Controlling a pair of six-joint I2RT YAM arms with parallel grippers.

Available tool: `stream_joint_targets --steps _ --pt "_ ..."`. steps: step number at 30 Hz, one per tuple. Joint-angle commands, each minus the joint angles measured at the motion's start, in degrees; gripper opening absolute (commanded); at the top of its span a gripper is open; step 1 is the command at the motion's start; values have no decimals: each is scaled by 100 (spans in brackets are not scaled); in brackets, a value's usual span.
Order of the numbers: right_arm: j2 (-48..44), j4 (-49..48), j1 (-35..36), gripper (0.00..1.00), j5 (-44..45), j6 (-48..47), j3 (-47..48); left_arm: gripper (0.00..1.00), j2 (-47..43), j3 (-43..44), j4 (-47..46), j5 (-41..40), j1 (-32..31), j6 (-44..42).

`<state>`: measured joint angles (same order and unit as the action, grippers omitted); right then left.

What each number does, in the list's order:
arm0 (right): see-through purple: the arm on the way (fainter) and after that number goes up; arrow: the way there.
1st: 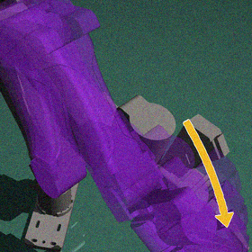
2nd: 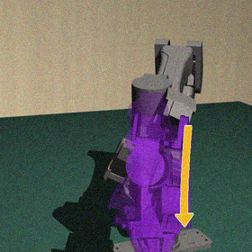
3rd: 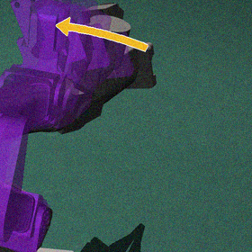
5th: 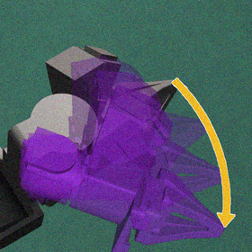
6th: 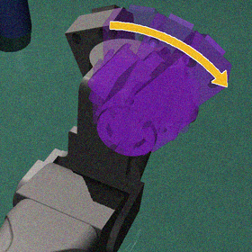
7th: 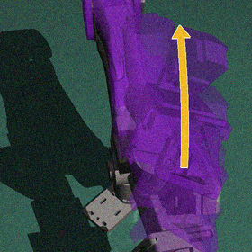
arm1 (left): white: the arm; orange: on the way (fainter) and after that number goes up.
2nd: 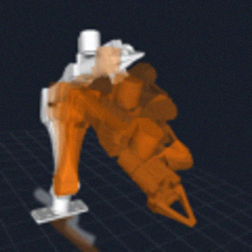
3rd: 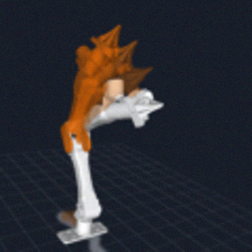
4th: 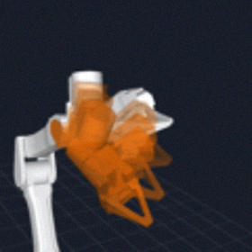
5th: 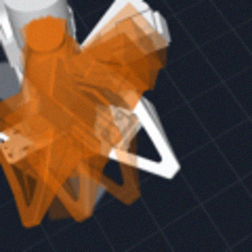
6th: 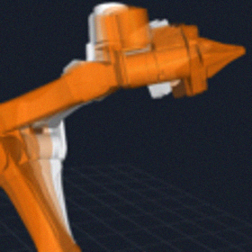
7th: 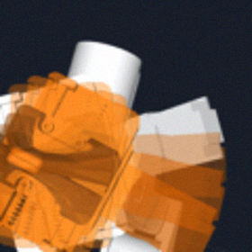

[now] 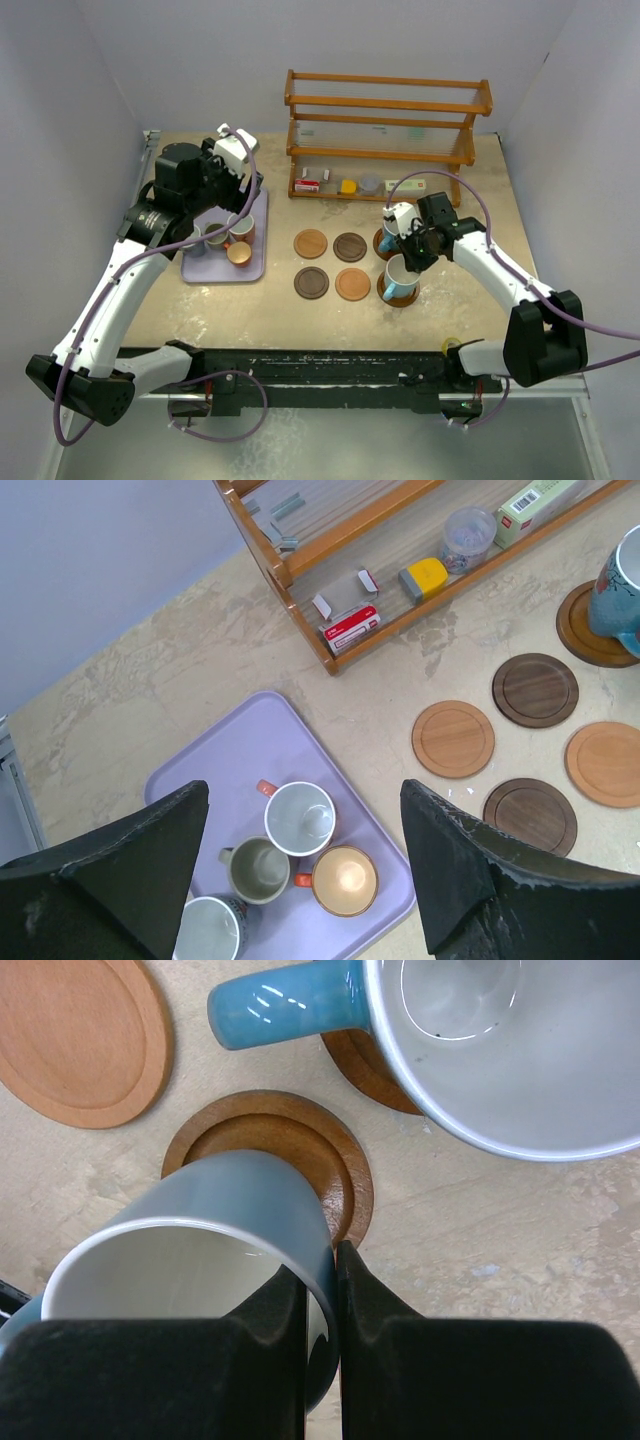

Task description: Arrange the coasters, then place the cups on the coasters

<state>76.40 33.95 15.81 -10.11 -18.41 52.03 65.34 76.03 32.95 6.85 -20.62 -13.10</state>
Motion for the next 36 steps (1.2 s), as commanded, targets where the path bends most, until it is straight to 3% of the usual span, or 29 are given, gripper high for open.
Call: stream_joint_targets --steps 1,9,22,36 --pt "-27 -12 -60 4 -228 -91 14 75 -144 12 -142 104 62 -63" --pt "-47 12 -139 10 -250 -151 -26 75 -164 9 -141 107 64 -74" --pt "-206 178 -184 31 -325 -125 64 78 -146 -176 173 208 77 -321" --pt "-919 606 -184 59 -574 39 975 79 242 -562 292 122 467 -729"
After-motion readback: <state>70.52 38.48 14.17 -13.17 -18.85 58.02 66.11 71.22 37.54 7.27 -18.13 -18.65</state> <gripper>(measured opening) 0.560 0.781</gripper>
